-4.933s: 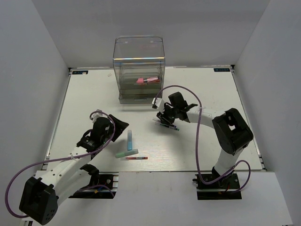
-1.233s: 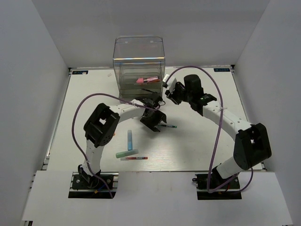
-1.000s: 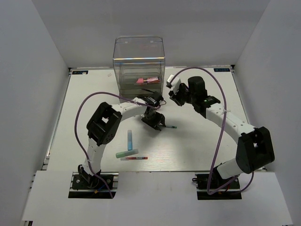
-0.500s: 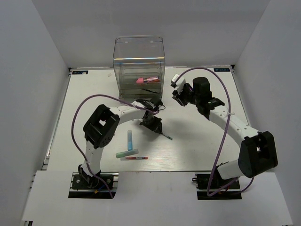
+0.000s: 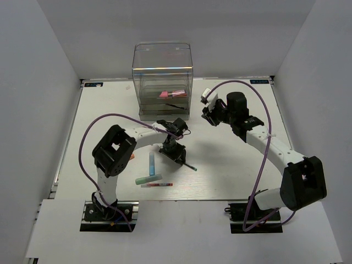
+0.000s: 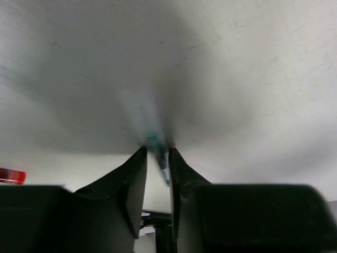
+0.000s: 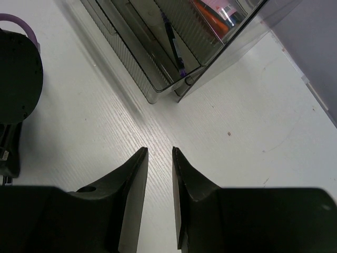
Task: Sort the stationery into containers
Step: Pick up the pen from the center of the board, then place the pen in the drawer.
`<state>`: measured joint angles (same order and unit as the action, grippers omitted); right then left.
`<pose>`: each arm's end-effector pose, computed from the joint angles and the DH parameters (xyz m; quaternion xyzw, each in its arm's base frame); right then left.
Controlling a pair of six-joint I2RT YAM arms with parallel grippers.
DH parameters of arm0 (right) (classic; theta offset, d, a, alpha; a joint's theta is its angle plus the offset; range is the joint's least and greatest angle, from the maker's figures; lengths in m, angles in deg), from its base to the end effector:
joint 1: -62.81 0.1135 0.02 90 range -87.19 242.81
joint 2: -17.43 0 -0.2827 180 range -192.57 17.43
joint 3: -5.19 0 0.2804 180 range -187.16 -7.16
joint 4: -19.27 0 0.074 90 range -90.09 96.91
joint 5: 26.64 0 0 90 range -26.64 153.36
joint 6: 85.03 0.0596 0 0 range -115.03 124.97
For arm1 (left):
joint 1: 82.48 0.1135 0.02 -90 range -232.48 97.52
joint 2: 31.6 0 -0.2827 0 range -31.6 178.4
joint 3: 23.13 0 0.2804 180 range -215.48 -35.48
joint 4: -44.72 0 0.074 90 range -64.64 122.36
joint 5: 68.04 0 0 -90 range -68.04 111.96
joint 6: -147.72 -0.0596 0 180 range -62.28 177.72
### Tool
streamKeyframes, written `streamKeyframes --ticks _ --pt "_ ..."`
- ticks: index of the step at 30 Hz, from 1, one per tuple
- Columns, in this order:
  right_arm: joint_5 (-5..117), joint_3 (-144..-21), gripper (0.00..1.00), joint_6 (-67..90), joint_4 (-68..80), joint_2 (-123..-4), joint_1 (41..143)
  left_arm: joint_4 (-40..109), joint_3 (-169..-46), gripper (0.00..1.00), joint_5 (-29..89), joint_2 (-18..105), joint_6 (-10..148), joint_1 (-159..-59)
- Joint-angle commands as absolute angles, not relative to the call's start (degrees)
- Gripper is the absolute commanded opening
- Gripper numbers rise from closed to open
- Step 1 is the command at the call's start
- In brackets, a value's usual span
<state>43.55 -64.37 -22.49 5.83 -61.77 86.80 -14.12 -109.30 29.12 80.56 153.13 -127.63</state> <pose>0.3235 0.1661 0.2932 -0.4422 0.6992 0.1270 0.5472 0.2703 -0.2822 0.1198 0.4209 -0.9039 0.0634 0.0435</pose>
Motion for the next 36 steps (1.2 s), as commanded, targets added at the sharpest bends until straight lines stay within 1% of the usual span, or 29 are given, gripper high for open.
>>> streamKeyframes --ticks 1,2,3,7,10,11,12,16,20,25,30,34,36 --pt "42.44 -63.94 0.31 -21.57 7.62 -59.83 86.54 -17.82 -106.32 0.32 25.03 82.66 151.32 -128.18" --pt "42.44 -63.94 0.31 -21.57 7.62 -59.74 86.45 -17.3 -106.32 0.29 25.04 82.66 150.71 -128.18" --pt "42.44 -63.85 0.31 -21.66 7.62 -59.74 86.45 -17.3 -106.32 0.22 25.04 82.66 150.71 -128.18" --pt "42.45 -63.68 0.31 -21.66 7.62 -59.3 86.54 -15.02 -105.71 0.1 25.04 82.14 149.48 -128.18" --pt "42.27 -63.15 0.31 -22.01 7.27 -59.04 86.46 -11.59 -105.0 0.0 22.51 77.84 147.46 -128.18" --pt "42.27 -62.98 0.31 -22.27 7.35 -58.95 86.63 -10.89 -105.0 0.0 22.49 76.35 147.45 -128.18" --pt "42.18 -62.63 0.31 -22.54 7.26 -58.6 86.46 -9.66 -105.0 0.0 19.96 74.68 146.93 -128.18" --pt "41.92 -61.04 0.31 -22.98 7.7 -57.81 86.54 -2.63 -102.55 0.0 13.8 62.84 145.78 -128.71" --pt "41.92 -59.64 0.31 -22.89 7.7 -57.37 86.45 0.81 -102.54 0.0 7.04 57.1 145.78 -128.1" --pt "42.0 -58.23 0.33 -22.89 7.79 -56.4 86.54 0.72 -106.94 0.0 -0.87 56.56 150.6 -126.95" --pt "42.53 -56.74 0.33 -23.24 7.7 -54.82 86.45 1.42 -110.36 0.0 -5.71 58.84 157.98 -125.2" --pt "43.15 -54.98 0.33 -23.51 7.7 -53.15 86.37 7.3 -109.13 0.0 -11.77 59.37 160.63 -123.97" --pt "43.41 -54.1 0.33 -23.51 7.79 -51.92 86.45 7.31 -110.0 0.0 -14.58 60.68 161.34 -123.26"
